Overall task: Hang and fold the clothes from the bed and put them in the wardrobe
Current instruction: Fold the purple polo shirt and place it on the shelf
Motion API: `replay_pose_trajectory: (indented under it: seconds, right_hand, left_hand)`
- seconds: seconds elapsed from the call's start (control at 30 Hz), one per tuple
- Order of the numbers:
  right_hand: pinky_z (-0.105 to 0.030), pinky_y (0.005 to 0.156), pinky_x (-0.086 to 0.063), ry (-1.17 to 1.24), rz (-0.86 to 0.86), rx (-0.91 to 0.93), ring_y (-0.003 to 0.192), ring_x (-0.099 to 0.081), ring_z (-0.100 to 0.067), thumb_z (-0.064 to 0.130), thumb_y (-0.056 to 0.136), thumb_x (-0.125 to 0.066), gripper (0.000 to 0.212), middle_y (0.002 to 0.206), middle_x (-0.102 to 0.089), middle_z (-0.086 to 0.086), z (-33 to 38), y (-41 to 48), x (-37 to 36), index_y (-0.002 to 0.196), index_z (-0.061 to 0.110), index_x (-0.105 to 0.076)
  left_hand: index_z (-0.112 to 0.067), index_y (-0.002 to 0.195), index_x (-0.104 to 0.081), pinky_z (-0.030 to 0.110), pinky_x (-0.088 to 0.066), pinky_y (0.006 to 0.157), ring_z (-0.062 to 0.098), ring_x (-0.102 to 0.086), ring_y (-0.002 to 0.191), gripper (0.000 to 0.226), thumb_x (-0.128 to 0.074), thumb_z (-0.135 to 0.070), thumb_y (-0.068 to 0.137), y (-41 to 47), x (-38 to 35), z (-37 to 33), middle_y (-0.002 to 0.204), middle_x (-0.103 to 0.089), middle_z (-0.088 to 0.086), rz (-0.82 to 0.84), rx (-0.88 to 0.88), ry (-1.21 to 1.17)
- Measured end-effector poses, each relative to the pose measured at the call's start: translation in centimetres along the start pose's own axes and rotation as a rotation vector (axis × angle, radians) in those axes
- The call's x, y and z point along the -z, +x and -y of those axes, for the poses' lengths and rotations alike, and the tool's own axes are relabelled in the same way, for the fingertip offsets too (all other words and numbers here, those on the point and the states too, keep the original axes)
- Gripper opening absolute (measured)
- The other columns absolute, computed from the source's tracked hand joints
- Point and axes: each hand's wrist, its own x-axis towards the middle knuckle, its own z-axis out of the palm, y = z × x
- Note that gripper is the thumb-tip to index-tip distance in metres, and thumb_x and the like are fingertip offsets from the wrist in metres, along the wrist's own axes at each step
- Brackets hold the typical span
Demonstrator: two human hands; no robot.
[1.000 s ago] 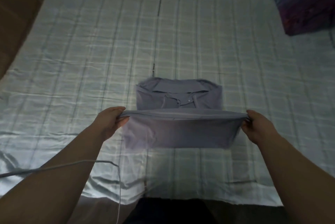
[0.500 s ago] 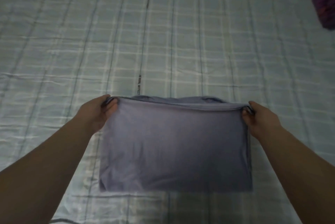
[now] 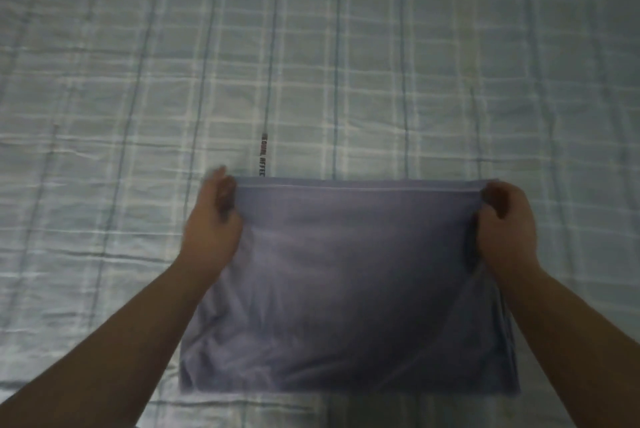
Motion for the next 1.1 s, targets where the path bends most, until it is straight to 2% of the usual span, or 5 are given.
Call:
replay_pose_trajectory:
  seconds: [0.13, 0.3, 0.63, 0.8, 1.1]
  right_hand:
    - [-0.046, 0.116, -0.025, -0.562, 0.125, 0.580, 0.130, -0.045, -0.041, 0.021, 0.086, -0.049, 0.048, 0.141, -0.052, -0.022, -0.3, -0.8, -1.8, 0.131, 0.006, -0.059]
    - [-0.056, 0.118, -0.014, -0.920, 0.194, 0.508, 0.145, -0.025, -0.036, 0.045, 0.095, -0.030, 0.061, 0.159, -0.029, -0.013, -1.2, -1.1, -3.6, 0.152, 0.023, -0.034]
    - [-0.062, 0.116, -0.013, -0.941, 0.145, 0.475, 0.146, -0.020, -0.036, 0.044, 0.093, -0.029, 0.065, 0.161, -0.024, -0.013, -2.3, -0.7, -4.8, 0.154, 0.020, -0.027]
    - [-0.062, 0.115, -0.015, -0.867, 0.132, 0.661, 0.147, -0.022, -0.034, 0.040, 0.092, -0.037, 0.063, 0.160, -0.028, -0.012, 0.1, -4.5, -7.6, 0.152, 0.020, -0.032]
    - [-0.066, 0.115, -0.008, -1.006, 0.255, 0.814, 0.151, -0.013, -0.030, 0.051, 0.094, -0.037, 0.063, 0.162, -0.023, -0.006, -1.5, -5.0, -11.9, 0.152, 0.027, -0.031]
  left_hand:
    - [-0.016, 0.142, -0.050, 0.053, -0.025, 0.116, 0.031, -0.034, 0.142, 0.051, -0.047, -0.027, 0.093, -0.3, -1.7, 1.3, 0.149, -0.046, 0.010, 0.193, -0.438, 0.779]
    - [-0.032, 0.157, -0.018, 0.060, -0.008, 0.119, 0.030, -0.007, 0.153, 0.064, -0.019, -0.058, 0.099, -0.4, -4.7, 2.5, 0.165, -0.014, 0.007, 0.272, -0.322, 1.051]
    - [-0.031, 0.157, -0.014, 0.063, -0.008, 0.118, 0.031, -0.003, 0.153, 0.067, -0.026, -0.058, 0.098, -0.3, -6.1, 3.5, 0.166, -0.011, 0.009, 0.210, -0.316, 1.124]
    - [-0.028, 0.156, -0.027, 0.065, -0.008, 0.116, 0.035, -0.009, 0.152, 0.073, -0.043, -0.053, 0.089, -1.5, -9.9, 0.3, 0.164, -0.017, 0.011, 0.200, -0.527, 1.012]
    - [-0.028, 0.157, -0.020, 0.065, -0.006, 0.117, 0.032, -0.004, 0.153, 0.069, -0.029, -0.058, 0.096, -1.5, -14.6, 1.9, 0.165, -0.014, 0.009, 0.283, -0.455, 1.073]
